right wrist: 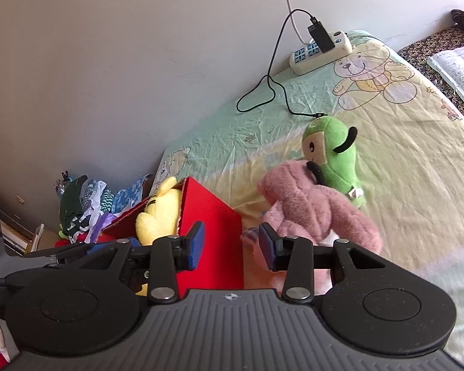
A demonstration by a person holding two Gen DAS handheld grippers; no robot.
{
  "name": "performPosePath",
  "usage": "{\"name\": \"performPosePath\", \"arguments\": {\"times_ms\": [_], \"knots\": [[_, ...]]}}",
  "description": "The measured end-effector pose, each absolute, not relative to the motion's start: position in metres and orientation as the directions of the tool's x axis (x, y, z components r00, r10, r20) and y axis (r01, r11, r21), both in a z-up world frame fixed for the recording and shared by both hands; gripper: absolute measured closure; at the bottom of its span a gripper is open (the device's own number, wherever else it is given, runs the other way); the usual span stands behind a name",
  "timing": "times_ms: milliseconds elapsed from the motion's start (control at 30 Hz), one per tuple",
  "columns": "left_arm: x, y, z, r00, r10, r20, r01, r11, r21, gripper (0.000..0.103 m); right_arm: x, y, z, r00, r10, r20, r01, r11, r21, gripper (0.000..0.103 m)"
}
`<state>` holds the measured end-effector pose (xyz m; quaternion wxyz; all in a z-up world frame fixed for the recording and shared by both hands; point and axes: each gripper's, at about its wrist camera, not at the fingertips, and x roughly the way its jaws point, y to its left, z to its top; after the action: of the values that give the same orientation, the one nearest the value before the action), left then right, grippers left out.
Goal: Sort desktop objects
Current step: 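Move both grippers to the pink teddy bear beside the green plush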
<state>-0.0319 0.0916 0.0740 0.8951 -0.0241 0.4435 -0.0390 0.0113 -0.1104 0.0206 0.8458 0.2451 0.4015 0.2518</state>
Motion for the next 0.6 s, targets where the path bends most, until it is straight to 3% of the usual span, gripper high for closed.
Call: {"name": "performPosePath", "arguments": {"times_ms": [467,600], "knots": [[0.0,0.039,0.04,0.564,-0.169,-0.809,0.032,0.982,-0.184,0.015,0.05,-0.201,-0.021,0.486,0.627,-0.609,-0.139,0.743,0.654,0.06],[0.021,0.042,0.022,0.546,-0.138,-0.826,-0.027,0.983,-0.182,0.015,0.066,-0.207,-0.031,0.452,0.658,-0.603,-0.129,0.717,0.685,0.06]]}}
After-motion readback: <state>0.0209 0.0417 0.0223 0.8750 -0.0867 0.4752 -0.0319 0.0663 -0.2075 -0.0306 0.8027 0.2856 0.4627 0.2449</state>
